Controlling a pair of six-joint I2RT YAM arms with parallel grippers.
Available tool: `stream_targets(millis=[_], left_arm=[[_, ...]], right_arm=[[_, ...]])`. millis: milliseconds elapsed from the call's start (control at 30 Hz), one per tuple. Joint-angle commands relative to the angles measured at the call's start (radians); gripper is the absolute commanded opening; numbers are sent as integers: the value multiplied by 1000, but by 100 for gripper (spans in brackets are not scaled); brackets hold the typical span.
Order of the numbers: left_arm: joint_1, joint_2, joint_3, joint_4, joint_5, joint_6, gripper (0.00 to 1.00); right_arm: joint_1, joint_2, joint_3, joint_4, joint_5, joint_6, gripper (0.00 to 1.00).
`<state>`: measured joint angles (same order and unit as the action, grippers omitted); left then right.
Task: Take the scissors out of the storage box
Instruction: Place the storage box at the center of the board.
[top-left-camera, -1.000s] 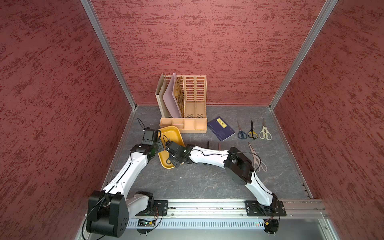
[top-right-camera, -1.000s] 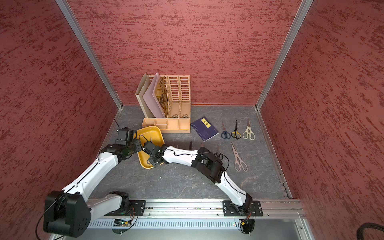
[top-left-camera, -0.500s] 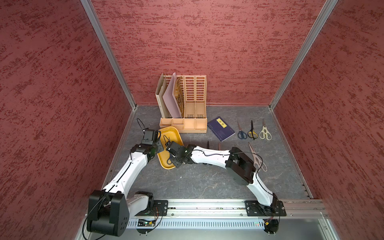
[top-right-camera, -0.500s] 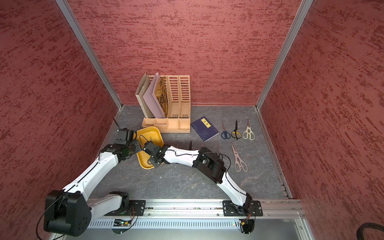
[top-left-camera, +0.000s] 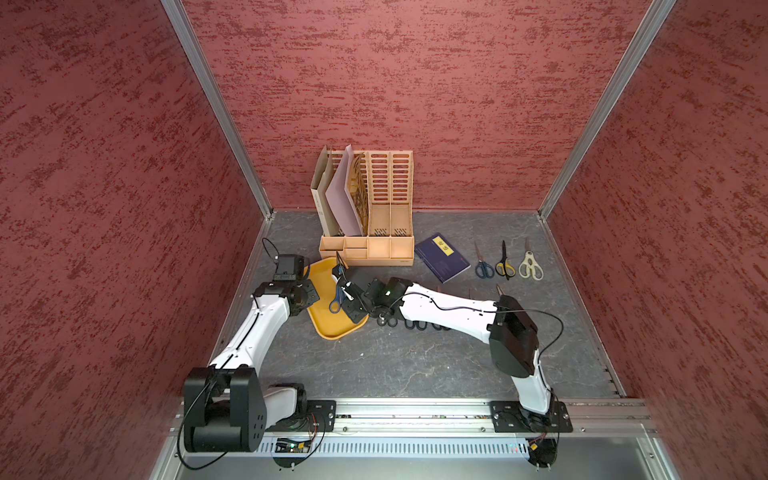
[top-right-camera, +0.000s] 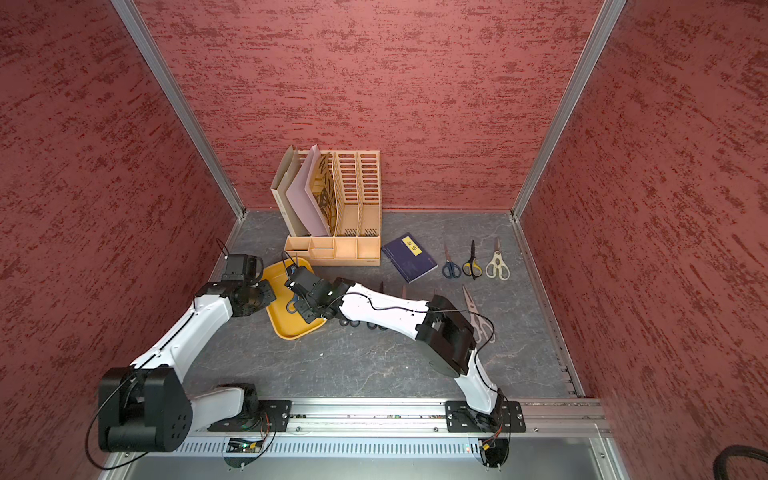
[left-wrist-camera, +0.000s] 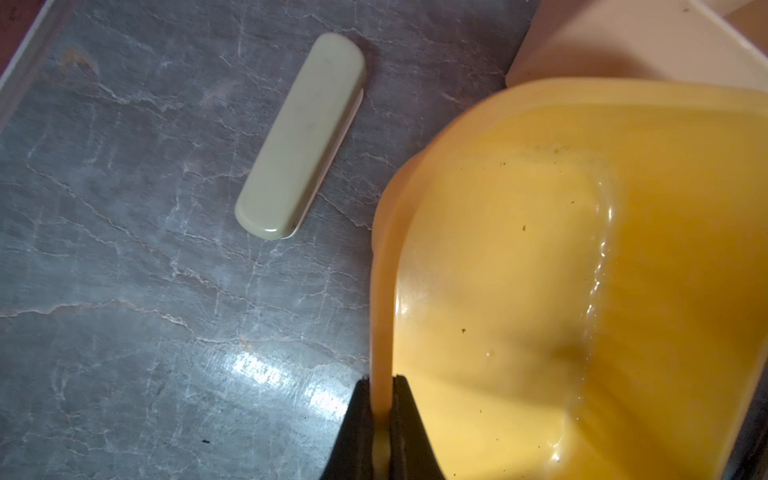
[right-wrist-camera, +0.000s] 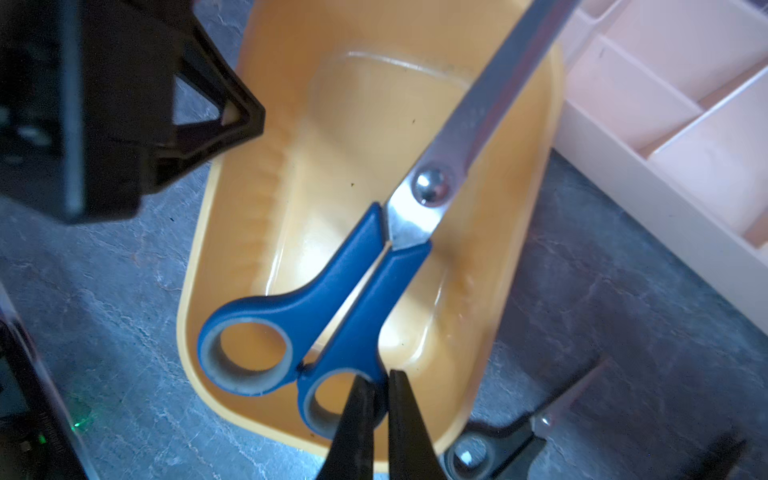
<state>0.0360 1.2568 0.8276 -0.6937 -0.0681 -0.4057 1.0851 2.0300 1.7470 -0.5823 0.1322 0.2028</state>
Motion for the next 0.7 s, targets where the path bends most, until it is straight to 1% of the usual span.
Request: stream_targets(millis=[0, 100, 200, 400, 467, 500, 533, 567, 600, 667], left_arm=[[55, 62, 42, -58, 74, 38, 0], [85, 138, 67, -81, 118, 49, 0], [95, 191, 85, -84, 152, 49, 0], [97, 256, 118, -93, 165, 45, 16], [98, 262, 122, -92, 167, 45, 23], [98, 260, 123, -92, 169, 43, 31], [99, 257, 126, -96, 169, 43, 42], [100, 251, 130, -100, 171, 42, 51], [100, 243, 136, -105, 171, 42, 57], [99, 227, 150, -121, 172, 42, 63]], right_arm=[[-37, -92, -34, -76, 4, 15, 0], [-96, -163, -90, -169, -35, 2, 0], [-163, -223, -156, -255, -35, -6, 0], [-320, -328, -300, -317, -53, -13, 0], [-371, -348, -332, -321, -61, -23, 0], [-397, -353, -345, -324, -73, -32, 0], [-424, -356, -354, -332, -79, -42, 0], [-445, -356, -360, -343, -77, -51, 0], [-471, -354, -367, -358, -77, -62, 0], [-524, -356, -379, -380, -86, -78, 0]])
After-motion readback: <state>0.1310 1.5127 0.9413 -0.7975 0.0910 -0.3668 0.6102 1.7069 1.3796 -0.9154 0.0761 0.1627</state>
